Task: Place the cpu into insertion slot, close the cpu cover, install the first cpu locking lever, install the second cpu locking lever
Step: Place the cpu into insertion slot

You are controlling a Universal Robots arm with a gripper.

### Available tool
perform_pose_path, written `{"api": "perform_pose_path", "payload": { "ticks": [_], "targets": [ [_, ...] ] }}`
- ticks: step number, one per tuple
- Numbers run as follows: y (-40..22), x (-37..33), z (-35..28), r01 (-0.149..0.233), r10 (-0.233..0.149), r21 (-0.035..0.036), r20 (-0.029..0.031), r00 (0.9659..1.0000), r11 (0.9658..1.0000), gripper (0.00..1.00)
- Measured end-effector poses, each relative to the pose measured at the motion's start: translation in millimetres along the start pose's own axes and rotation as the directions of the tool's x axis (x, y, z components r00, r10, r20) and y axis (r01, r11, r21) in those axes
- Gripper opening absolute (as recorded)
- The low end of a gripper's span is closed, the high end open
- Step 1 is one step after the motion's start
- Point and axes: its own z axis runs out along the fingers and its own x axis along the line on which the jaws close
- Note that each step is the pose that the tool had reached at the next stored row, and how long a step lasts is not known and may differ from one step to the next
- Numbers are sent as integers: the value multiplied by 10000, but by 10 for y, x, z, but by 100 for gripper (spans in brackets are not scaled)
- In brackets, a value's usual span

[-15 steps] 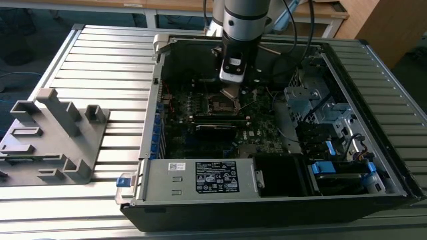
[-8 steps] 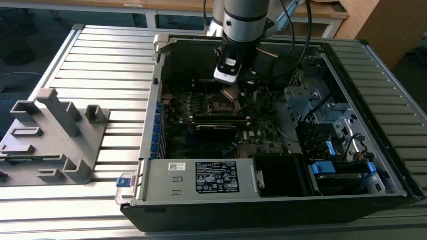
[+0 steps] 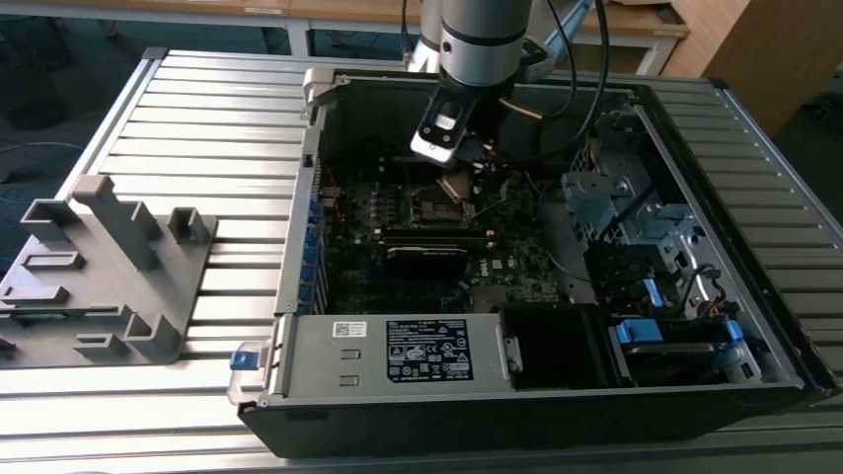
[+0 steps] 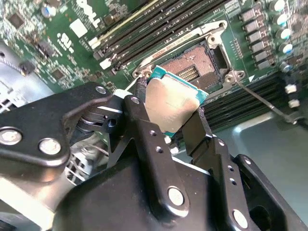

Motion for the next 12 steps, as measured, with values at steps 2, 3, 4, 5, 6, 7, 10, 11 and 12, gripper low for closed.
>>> {"api": "perform_pose_path", "payload": {
  "ticks": [2,3,4,5,6,7,10,11,12],
  "targets": [
    [-1,0,8,-357,357,-7,34,9994,9994,54],
    [-1,0,11,-537,537,-11,51,9985,9986,54],
    [-1,0,15,-716,716,-16,67,9974,9974,54],
    [-2,0,19,-909,910,-20,86,9958,9959,54],
    [-2,0,23,-1089,1089,-25,102,9940,9940,54],
    [-2,0,26,-1265,1265,-30,119,9919,9920,54],
    [-5,0,27,-1507,1508,-36,142,9885,9886,54],
    [-5,0,27,-1508,1508,-37,142,9885,9886,54],
    [-5,0,28,-1508,1508,-37,141,9885,9886,54]
  ]
}}
